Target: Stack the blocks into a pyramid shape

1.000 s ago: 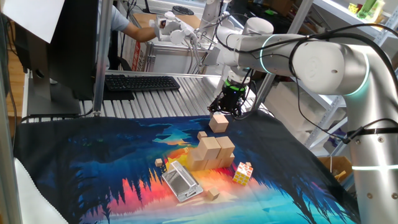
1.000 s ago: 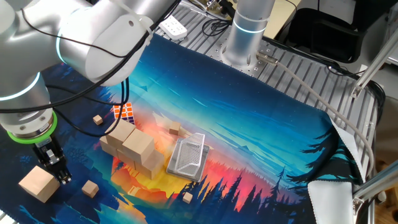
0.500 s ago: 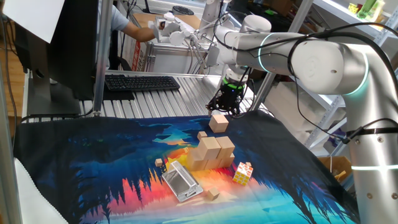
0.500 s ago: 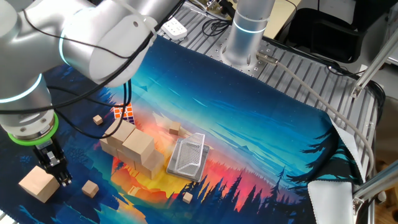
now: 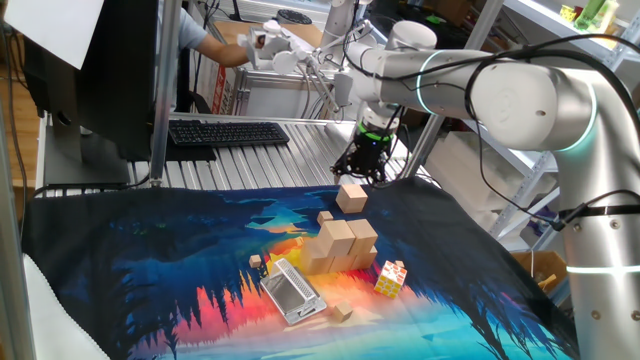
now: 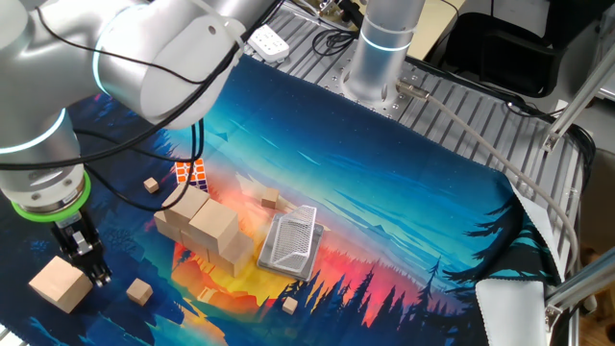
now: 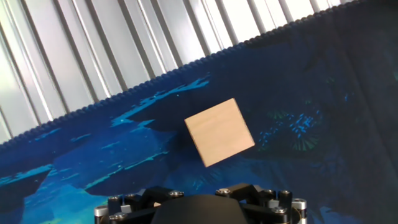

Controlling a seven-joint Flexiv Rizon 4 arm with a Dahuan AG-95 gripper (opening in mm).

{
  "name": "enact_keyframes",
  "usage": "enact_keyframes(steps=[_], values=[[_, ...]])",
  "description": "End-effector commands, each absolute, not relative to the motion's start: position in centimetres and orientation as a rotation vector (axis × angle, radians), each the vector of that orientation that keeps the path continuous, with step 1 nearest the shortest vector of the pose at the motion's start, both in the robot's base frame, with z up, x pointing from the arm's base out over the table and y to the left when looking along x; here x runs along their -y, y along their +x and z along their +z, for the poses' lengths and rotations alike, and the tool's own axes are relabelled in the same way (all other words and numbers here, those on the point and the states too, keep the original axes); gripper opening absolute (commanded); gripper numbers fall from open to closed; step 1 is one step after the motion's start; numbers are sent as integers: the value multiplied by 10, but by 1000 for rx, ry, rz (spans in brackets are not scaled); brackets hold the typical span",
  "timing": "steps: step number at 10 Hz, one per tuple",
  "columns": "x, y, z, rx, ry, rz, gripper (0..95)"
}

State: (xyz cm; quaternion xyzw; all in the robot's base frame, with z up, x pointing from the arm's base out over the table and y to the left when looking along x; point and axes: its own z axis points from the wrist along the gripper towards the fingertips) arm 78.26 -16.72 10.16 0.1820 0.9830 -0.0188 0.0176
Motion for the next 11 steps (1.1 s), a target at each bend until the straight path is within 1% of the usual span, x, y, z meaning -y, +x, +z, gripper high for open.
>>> enact_keyframes(steps=[1,4,11], values=[[163,783,107,-3051,578,-61,950],[157,784,114,-3047,562,-67,950],[166,783,104,-3037,536,-73,950]])
